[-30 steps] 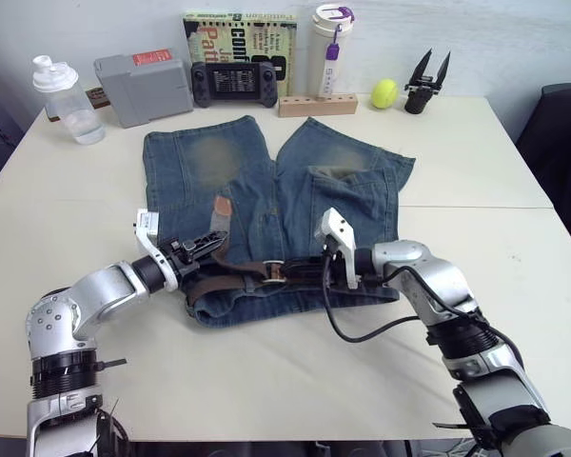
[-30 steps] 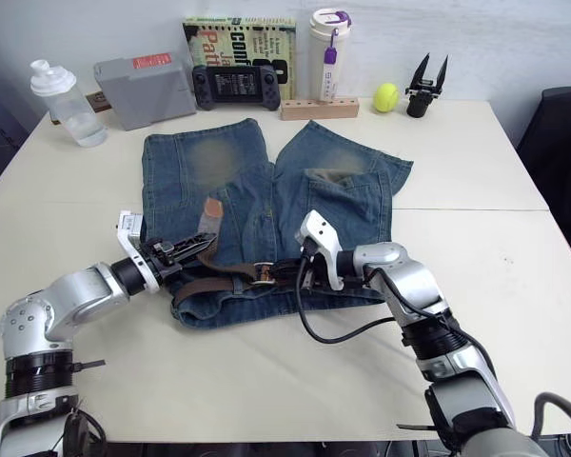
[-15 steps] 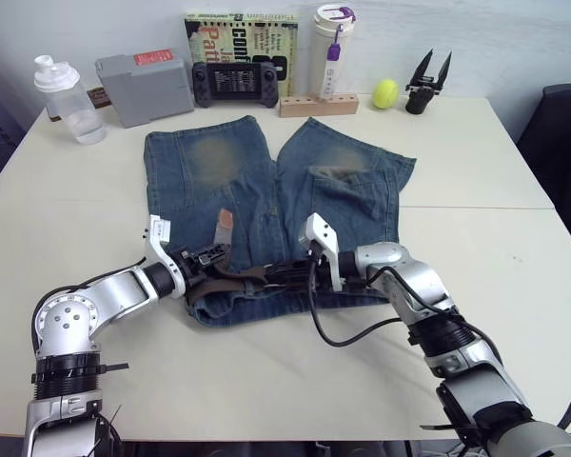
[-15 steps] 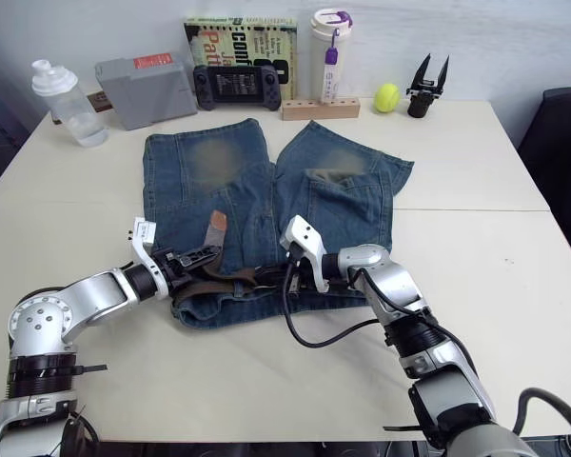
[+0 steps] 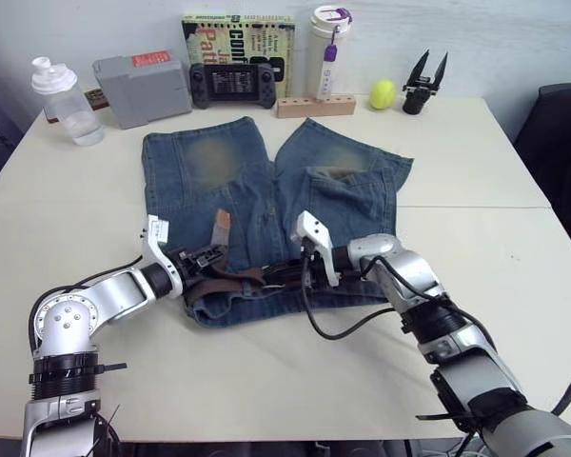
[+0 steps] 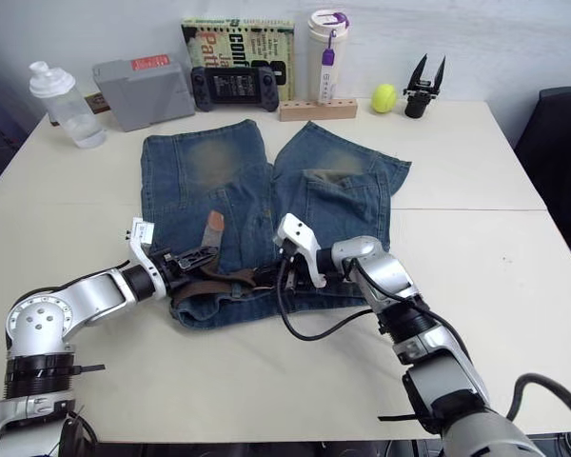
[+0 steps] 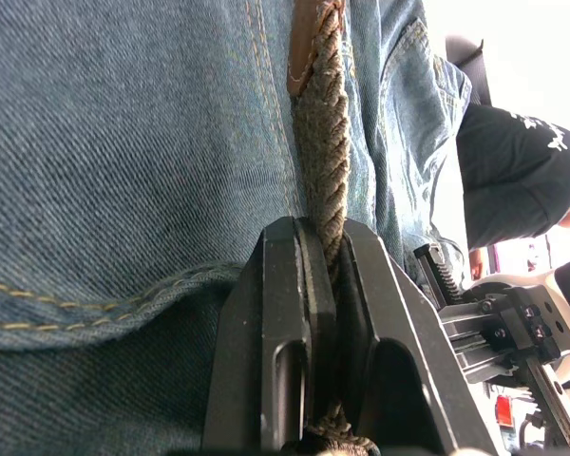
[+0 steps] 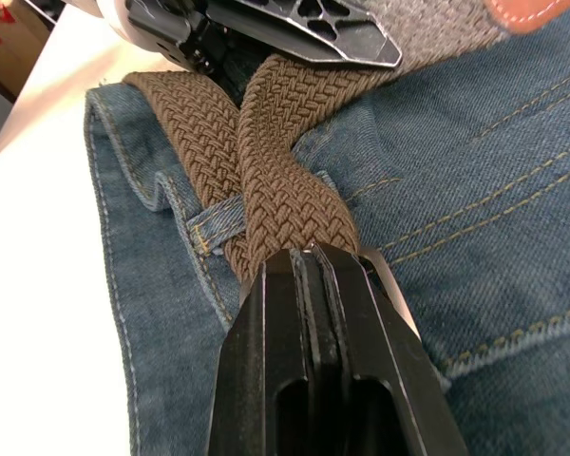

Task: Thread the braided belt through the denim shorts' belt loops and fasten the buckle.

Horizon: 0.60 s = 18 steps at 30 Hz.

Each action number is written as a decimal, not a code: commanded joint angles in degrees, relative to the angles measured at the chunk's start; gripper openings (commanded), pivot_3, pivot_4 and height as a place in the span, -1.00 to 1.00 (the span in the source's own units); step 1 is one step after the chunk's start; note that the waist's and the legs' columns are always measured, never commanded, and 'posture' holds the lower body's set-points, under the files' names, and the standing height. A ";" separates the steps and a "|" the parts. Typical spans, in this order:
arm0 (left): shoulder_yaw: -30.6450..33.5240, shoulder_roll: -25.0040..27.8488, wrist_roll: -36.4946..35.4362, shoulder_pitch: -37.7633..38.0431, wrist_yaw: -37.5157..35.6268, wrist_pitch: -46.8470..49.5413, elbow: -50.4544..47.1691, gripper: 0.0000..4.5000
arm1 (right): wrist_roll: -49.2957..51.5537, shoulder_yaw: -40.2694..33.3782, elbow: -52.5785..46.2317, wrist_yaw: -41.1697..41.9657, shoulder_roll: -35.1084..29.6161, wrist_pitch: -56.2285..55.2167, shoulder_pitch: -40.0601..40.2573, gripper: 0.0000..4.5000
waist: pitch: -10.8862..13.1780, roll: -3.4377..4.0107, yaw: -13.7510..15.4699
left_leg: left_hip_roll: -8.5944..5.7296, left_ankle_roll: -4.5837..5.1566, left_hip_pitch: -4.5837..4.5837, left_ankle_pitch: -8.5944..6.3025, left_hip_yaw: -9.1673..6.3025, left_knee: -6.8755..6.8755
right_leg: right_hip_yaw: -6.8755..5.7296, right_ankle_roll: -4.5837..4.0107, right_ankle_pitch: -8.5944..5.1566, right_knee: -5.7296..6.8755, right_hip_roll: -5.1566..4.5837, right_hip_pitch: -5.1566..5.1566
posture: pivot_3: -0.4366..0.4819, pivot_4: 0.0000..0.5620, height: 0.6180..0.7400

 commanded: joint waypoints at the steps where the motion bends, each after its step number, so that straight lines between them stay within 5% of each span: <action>1: 1.96 0.05 0.16 0.14 -0.49 -0.58 -2.31 -1.00 | -3.66 4.08 1.41 -1.11 -0.35 4.14 1.88 -0.98 | -0.11 -0.03 0.03 | 0.01 -0.01 0.03 -0.01 0.00 -0.01 | 0.00 0.00 0.00 -0.01 0.00 0.03 | -0.05 -0.47 0.30; 8: 2.51 0.39 0.34 0.55 -0.79 -0.11 -3.29 -1.00 | -7.73 8.30 -3.40 -1.71 -3.37 7.10 2.22 -0.98 | -0.23 -0.03 0.05 | 0.00 -0.20 0.10 -0.14 0.00 -0.07 | 0.03 0.00 0.00 -0.04 -0.01 0.06 | -0.05 -0.47 0.30; 18: 2.38 -0.09 0.49 0.44 -1.05 0.10 -3.38 -1.00 | -4.36 2.65 -6.09 -2.64 -3.90 11.23 0.29 -0.98 | -0.32 -0.02 0.22 | 0.00 -0.47 0.70 -0.44 -0.01 -0.25 | 0.00 -0.01 -0.01 -0.30 -0.01 0.69 | -0.05 -0.47 0.30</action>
